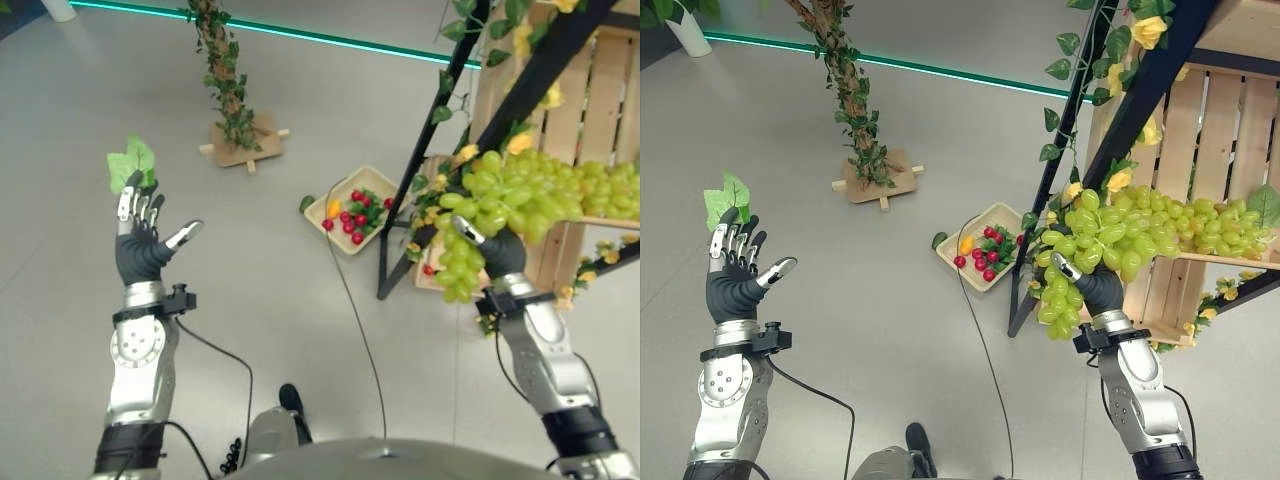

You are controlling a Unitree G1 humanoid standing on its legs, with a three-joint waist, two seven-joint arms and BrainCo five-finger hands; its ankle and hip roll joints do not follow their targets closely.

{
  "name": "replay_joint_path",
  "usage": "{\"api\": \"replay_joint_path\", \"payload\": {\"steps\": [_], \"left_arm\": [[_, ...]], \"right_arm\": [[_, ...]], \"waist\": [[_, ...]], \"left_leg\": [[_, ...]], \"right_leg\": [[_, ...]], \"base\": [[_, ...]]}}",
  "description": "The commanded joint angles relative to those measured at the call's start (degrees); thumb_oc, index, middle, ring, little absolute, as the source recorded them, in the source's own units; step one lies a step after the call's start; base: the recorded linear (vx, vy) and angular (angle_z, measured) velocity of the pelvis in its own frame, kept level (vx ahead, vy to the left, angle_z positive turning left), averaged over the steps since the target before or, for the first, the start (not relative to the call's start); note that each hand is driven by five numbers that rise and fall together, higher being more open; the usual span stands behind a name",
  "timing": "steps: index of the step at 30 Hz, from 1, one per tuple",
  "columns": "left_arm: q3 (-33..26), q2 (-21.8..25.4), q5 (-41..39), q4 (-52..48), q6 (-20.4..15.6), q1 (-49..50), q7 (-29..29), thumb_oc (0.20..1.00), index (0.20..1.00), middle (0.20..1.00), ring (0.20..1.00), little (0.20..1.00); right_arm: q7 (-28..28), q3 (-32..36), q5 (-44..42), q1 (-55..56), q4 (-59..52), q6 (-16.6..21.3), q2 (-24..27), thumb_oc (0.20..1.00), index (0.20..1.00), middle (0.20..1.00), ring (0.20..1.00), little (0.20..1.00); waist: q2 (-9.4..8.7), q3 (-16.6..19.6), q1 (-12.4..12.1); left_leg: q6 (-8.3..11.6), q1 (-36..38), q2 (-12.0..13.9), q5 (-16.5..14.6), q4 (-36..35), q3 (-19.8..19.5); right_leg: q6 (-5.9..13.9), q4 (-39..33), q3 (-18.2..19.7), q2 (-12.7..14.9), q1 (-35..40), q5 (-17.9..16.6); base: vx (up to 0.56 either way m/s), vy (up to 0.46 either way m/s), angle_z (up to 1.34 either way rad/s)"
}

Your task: Pick up the fruits from the basket on one side to the basket on the other side

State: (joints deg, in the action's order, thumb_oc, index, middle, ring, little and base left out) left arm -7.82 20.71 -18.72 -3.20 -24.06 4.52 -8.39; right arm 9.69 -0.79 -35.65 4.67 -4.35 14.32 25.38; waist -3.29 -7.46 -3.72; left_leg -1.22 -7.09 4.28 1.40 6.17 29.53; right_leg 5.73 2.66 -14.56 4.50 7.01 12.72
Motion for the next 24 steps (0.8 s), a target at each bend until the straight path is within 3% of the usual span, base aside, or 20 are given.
{"api": "replay_joint_path", "payload": {"steps": [1, 8, 10, 11, 14, 16, 20, 24], "left_arm": [[-2.1, 1.6, 2.1, -0.9, -1.7, -1.3, -0.5, 1.000, 1.000, 1.000, 1.000, 1.000], [-1.8, 0.6, 1.4, 0.1, -0.8, -1.0, 0.4, 1.000, 1.000, 1.000, 1.000, 1.000], [-2.0, 0.7, 1.3, 0.1, -0.8, -1.0, 0.6, 1.000, 1.000, 1.000, 1.000, 1.000], [-2.0, 0.7, 1.3, 0.3, -0.8, -1.1, 0.6, 1.000, 1.000, 1.000, 1.000, 1.000], [-2.6, 0.3, 1.0, 0.3, -0.7, -1.0, 0.6, 1.000, 1.000, 1.000, 1.000, 1.000], [-3.1, 0.1, 0.7, 0.4, -0.7, -0.4, 0.8, 1.000, 1.000, 1.000, 1.000, 1.000], [-3.9, 0.2, 0.2, 0.0, -0.4, 0.5, 1.6, 1.000, 1.000, 1.000, 1.000, 1.000], [-3.8, 0.6, 0.0, 0.4, -0.5, 0.2, 1.6, 1.000, 1.000, 1.000, 1.000, 1.000]], "right_arm": [[0.4, 4.6, -1.6, -3.1, -4.7, 3.5, -0.1, 0.200, 0.200, 0.200, 0.200, 0.200], [0.6, 6.5, -1.3, -1.2, -5.6, 3.7, -0.1, 0.200, 0.200, 0.200, 0.200, 0.200], [0.3, 7.3, -1.1, -0.9, -5.7, 3.9, 0.0, 0.200, 0.200, 0.200, 0.200, 0.200], [0.1, 7.6, -1.1, -0.9, -5.2, 4.2, 0.0, 0.200, 0.200, 0.200, 0.200, 0.200], [-0.6, 8.3, -0.5, -1.0, -4.5, 4.7, 0.3, 0.200, 0.200, 0.200, 0.200, 0.200], [-1.2, 8.9, -0.3, -1.2, -3.6, 4.9, 0.1, 0.200, 0.200, 0.200, 0.200, 0.200], [-2.9, 11.4, 1.1, -1.0, -2.5, 5.7, -0.3, 0.200, 0.200, 0.200, 0.200, 0.200], [-5.7, 13.0, 3.2, -1.4, -0.8, 6.6, -0.1, 0.200, 0.200, 0.200, 0.200, 0.200]], "waist": [[-0.89, 0.9, 1.4], [-0.12, 0.2, 2.5], [0.37, -0.5, 2.4], [0.45, -0.9, 2.1], [0.28, -2.4, 1.1], [-0.06, -2.7, 1.3], [0.17, -1.3, 3.0], [1.55, -0.5, 4.6]], "left_leg": [[2.94, -2.9, -0.3, -1.0, 1.9, 1.0], [3.79, -3.3, 0.6, 1.5, 1.2, -1.3], [3.84, -4.1, 1.4, 4.0, 1.3, -1.3], [4.18, -4.7, 1.3, 4.1, 1.8, -3.2], [4.90, -6.8, -0.5, 1.7, 6.8, -12.6], [4.33, -6.4, -1.8, -2.0, 10.0, -18.4], [3.72, -3.8, -0.8, -4.7, 10.9, -19.5], [4.75, -1.0, -0.7, -2.7, 3.9, -19.1]], "right_leg": [[-2.01, 1.3, 1.4, -3.3, 2.5, -0.5], [-3.56, 1.5, 2.4, -5.3, 1.6, -0.4], [-4.11, 0.4, 2.6, -6.1, 0.9, -2.0], [-4.22, -0.1, 3.0, -6.2, 0.8, -2.7], [-4.42, 0.2, 3.7, -5.5, -0.8, -3.9], [-4.13, 1.5, 4.2, -4.4, -2.5, -4.5], [-4.01, 2.8, 3.5, -3.3, -4.3, -4.6], [-3.74, 2.4, 2.3, -3.6, -4.9, -4.3]], "base": [[-0.08, -0.103, 0.04], [-0.08, -0.109, 0.07], [-0.17, -0.118, 0.11], [-0.19, -0.113, 0.12], [-0.16, -0.059, 0.04], [-0.11, -0.011, 0.02], [-0.01, 0.042, -0.04], [0.04, 0.086, 0.08]]}}
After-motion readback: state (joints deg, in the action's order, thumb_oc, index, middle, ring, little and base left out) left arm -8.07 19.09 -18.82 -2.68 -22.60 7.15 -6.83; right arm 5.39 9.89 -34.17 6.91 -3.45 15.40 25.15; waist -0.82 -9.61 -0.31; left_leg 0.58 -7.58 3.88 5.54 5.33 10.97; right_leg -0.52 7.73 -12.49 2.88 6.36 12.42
